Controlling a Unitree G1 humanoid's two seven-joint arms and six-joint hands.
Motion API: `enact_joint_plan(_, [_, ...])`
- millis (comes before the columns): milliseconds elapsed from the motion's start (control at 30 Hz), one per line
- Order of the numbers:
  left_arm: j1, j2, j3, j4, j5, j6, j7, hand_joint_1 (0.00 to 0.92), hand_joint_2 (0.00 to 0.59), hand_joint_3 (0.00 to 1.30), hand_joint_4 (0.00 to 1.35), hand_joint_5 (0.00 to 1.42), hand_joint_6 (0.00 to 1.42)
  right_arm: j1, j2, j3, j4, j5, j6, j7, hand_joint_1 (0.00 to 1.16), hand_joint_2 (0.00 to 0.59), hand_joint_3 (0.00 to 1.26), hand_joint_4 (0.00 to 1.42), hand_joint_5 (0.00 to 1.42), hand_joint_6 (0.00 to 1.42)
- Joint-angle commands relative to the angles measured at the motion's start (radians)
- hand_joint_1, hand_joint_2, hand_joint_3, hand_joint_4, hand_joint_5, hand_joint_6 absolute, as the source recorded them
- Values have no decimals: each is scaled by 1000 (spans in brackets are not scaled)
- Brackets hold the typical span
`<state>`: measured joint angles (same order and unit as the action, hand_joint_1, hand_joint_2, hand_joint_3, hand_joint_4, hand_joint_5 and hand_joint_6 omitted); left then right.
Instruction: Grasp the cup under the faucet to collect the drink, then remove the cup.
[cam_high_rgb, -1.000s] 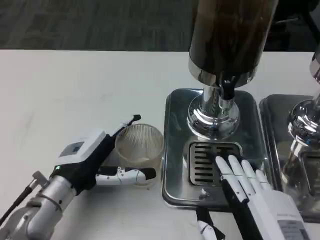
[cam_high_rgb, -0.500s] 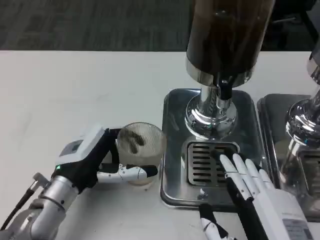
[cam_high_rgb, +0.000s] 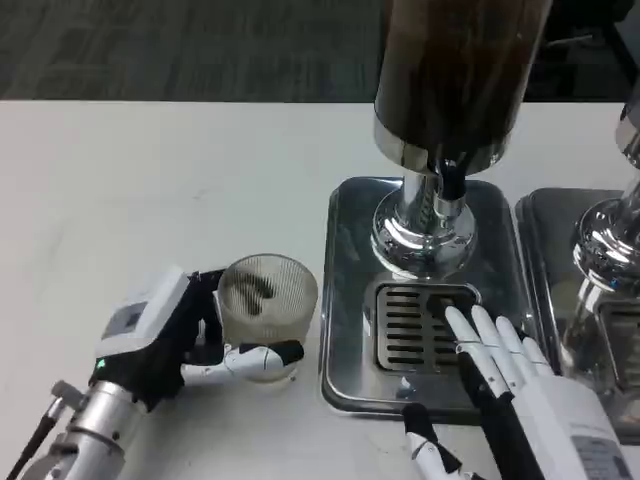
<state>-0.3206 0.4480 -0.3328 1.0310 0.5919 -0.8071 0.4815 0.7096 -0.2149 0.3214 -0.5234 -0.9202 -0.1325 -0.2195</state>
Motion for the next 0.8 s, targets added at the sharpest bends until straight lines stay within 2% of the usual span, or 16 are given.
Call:
enact_joint_plan(33, [14,7,12,-26,1,-28,40,359,98,737,834,1062,1307,1,-8,-3,-17,0,-11,-4,364,485,64,0,0,0])
enact_joint_plan(400, [29,-3,52,-117,-11,-67,51,359,93,738,834,1058,1312,2,-7,-3,-18,0,-12,-9,366,485,64,0,0,0])
enact_joint_plan(567, [-10,-45,34,-136,5,-46,16,359,93,734,834,1057,1314,6,-5,-9,-26,0,-11,-14,366,485,64,0,0,0])
enact_joint_plan(800, [-102,-111,-22,-70,31,-17,-30,355,90,732,834,1047,1316,32,13,-1,-52,-22,-3,-31,366,485,64,0,0,0])
